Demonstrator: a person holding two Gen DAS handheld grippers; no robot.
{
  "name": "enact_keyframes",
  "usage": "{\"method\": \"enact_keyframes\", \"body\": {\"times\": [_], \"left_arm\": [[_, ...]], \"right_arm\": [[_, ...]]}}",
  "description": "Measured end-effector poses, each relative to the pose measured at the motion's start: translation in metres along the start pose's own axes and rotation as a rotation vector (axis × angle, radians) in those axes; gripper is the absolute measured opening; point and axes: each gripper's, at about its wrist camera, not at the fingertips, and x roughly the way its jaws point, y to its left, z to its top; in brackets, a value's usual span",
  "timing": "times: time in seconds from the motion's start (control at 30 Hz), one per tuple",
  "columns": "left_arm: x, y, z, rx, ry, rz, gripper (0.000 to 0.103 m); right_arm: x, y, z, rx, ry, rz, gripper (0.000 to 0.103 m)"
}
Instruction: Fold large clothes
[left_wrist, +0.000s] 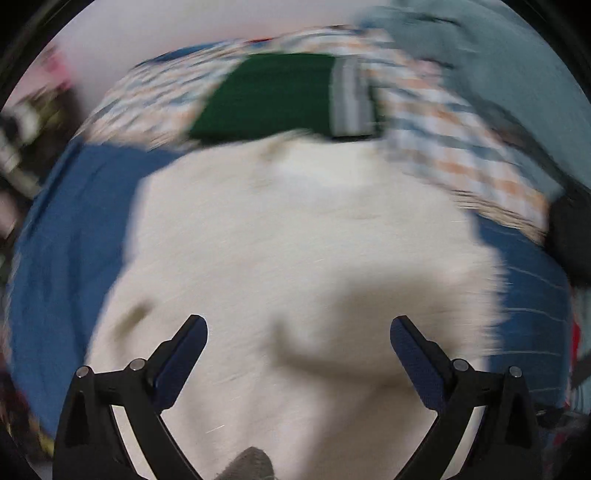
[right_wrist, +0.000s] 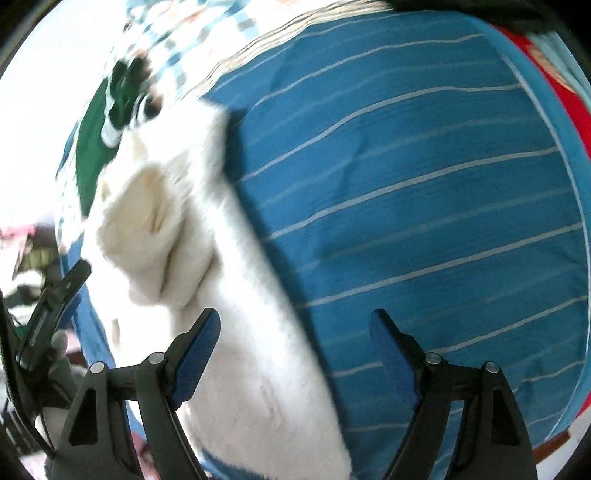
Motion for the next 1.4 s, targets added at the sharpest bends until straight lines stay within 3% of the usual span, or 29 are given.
{"method": "enact_keyframes", "body": {"times": [0.1,0.23,0.33,0.43,0.5,0.53,0.57,0.63,0.73,0.87,0.97,1.0,1.07,1.1,1.23,1.4], "left_arm": [[0.008,0.057,-0.033,-0.058,0.069,0.140,0.101],[0.029,0.121,-0.098,-0.063,0.200,0.317,0.101],[0.041,0.139,-0.134,-0.069,0.262,0.347,0.101],[0.064,0.142,-0.162,-0.079,0.336,0.323,0.101],[0.069,0.144,-0.173,-0.113,0.330,0.290,0.101],[0.069,0.142,-0.173,-0.120,0.320,0.286,0.101],[0.069,0.141,-0.173,-0.121,0.319,0.282,0.101],[0.065,0.142,-0.173,-0.131,0.313,0.260,0.101],[0.058,0.150,-0.168,-0.134,0.303,0.224,0.101],[0.045,0.159,-0.151,-0.088,0.260,0.203,0.101],[0.035,0.151,-0.127,-0.068,0.206,0.175,0.101],[0.035,0.146,-0.119,-0.058,0.187,0.165,0.101],[0.037,0.128,-0.098,-0.027,0.131,0.156,0.101],[0.040,0.121,-0.090,-0.017,0.114,0.154,0.101],[0.079,0.076,-0.057,0.048,0.080,0.164,0.101],[0.130,0.039,-0.043,0.102,0.100,0.242,0.101]], "right_arm": [[0.013,0.035,-0.023,-0.073,0.080,0.027,0.084],[0.046,0.081,-0.067,-0.129,0.231,0.097,0.084],[0.089,0.109,-0.113,-0.134,0.362,0.128,0.084],[0.130,0.133,-0.148,-0.137,0.444,0.118,0.083],[0.154,0.147,-0.170,-0.170,0.466,0.064,0.061],[0.168,0.152,-0.179,-0.191,0.464,0.000,0.027],[0.177,0.154,-0.185,-0.207,0.437,-0.089,0.017],[0.180,0.161,-0.188,-0.202,0.400,-0.127,0.011],[0.175,0.175,-0.200,-0.221,0.418,-0.117,0.005],[0.180,0.180,-0.216,-0.261,0.482,-0.119,0.005],[0.165,0.176,-0.206,-0.245,0.512,-0.130,0.009],[0.154,0.174,-0.196,-0.234,0.487,-0.121,0.014],[0.112,0.166,-0.173,-0.220,0.357,-0.153,0.053],[0.090,0.159,-0.160,-0.212,0.279,-0.179,0.059],[0.038,0.115,-0.108,-0.155,0.094,-0.258,0.060],[0.047,0.071,-0.046,-0.124,0.046,-0.279,0.060]]}}
